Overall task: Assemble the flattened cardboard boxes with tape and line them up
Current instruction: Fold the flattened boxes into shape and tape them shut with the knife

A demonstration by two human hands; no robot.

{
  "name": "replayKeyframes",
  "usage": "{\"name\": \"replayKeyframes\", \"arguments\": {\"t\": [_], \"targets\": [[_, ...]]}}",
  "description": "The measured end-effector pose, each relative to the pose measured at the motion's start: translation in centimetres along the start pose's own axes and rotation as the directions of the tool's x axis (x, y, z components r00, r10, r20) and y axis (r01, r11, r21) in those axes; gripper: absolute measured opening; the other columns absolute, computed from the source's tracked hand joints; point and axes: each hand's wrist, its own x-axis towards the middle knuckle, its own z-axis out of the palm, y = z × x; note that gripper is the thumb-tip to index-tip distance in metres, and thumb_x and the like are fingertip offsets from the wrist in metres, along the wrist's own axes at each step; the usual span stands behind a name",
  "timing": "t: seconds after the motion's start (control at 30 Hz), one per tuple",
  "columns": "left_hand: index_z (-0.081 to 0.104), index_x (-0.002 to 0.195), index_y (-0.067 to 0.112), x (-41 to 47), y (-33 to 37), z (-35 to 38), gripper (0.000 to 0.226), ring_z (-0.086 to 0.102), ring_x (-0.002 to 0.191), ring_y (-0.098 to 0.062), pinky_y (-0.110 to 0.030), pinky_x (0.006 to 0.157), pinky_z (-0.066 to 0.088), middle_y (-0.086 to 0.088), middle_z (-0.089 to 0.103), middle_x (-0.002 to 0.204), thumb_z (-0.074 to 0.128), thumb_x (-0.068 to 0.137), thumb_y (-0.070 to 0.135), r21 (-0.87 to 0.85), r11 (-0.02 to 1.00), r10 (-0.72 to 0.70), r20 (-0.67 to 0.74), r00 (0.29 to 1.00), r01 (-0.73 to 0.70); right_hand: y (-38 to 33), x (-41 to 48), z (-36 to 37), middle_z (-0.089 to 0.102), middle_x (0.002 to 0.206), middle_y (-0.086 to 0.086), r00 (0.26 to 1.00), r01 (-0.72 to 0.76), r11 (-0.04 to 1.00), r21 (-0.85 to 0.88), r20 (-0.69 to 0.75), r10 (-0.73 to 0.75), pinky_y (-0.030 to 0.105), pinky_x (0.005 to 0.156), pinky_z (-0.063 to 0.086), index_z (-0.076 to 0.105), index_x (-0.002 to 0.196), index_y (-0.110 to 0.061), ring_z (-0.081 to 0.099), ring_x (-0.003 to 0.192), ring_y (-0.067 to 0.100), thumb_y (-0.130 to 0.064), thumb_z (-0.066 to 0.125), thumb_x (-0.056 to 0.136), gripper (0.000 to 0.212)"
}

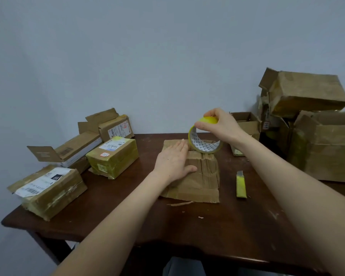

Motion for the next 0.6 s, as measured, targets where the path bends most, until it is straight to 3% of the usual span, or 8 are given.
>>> {"name": "replayKeyframes", "arguments": {"t": [0.07,0.13,0.23,0.33,0.4,0.6], "targets": [[0.013,0.152,0.016,0.0,-0.3,0.1,0.085,0.014,0.146,-0.014,-0.032,0.115,0.019,-0.001,0.012,0.16,0.049,0.089,0.059,-0.023,1.0,0.007,0.012,1.0,-0.007,0.5,-0.4,0.4,0.053,0.095,-0.011,1.0,-0.018,0.998,0.066,-0.019,0.02,0.007,0.066,0.041,0.056,0.113,-0.024,0.047,0.078,-0.007,-0.038,0.074,0.081,0.039],[0.013,0.152,0.018,0.2,-0.6,0.0,0.09,0.016,0.146,-0.014,-0.034,0.114,0.023,0.001,0.011,0.16,0.054,0.085,0.061,-0.054,0.998,-0.006,0.044,0.999,0.009,1.3,-0.9,0.6,0.056,0.085,-0.01,0.997,-0.055,0.982,0.181,-0.041,0.063,0.017,0.067,0.043,0.059,0.104,-0.021,0.052,0.072,-0.002,-0.036,0.075,0.08,0.033],[0.011,0.152,0.016,1.8,-1.1,-1.0,0.112,0.019,0.145,-0.018,-0.039,0.114,0.025,-0.001,0.013,0.16,0.066,0.07,0.068,-0.078,0.997,-0.014,0.117,0.993,0.023,2.2,-1.1,0.1,0.059,0.073,-0.011,0.996,-0.079,0.981,0.175,-0.017,0.083,0.022,0.064,0.04,0.06,0.089,-0.022,0.055,0.068,0.005,-0.04,0.073,0.082,0.023],[0.011,0.152,0.016,3.5,-1.3,-2.1,0.121,0.016,0.145,-0.018,-0.044,0.117,0.014,-0.001,0.019,0.157,0.072,0.061,0.069,-0.07,0.997,0.05,0.174,0.984,-0.039,2.2,-0.8,-0.5,0.06,0.073,-0.014,0.998,-0.056,0.986,0.155,0.024,0.053,0.019,0.062,0.04,0.062,0.093,-0.022,0.056,0.067,0.0,-0.041,0.072,0.082,0.024],[0.02,0.149,0.017,4.0,-1.4,-1.9,0.115,0.023,0.142,-0.018,-0.048,0.117,0.013,0.0,0.028,0.153,0.075,0.061,0.066,-0.129,0.991,0.053,0.225,0.973,-0.024,2.1,-0.8,-0.4,0.061,0.076,-0.013,0.998,-0.056,0.986,0.159,0.024,0.053,0.016,0.061,0.04,0.062,0.096,-0.02,0.056,0.068,0.0,-0.04,0.071,0.083,0.025],[0.038,0.14,0.016,3.4,-3.4,-1.5,0.106,0.044,0.126,-0.02,-0.037,0.107,0.036,-0.001,0.046,0.138,0.079,0.055,0.065,-0.167,0.985,0.08,0.196,0.977,-0.047,1.7,-1.1,0.3,0.065,0.089,-0.009,0.991,-0.094,0.962,0.258,0.117,0.065,0.018,0.067,0.045,0.06,0.112,-0.016,0.062,0.081,0.005,-0.037,0.072,0.082,0.038]]}}
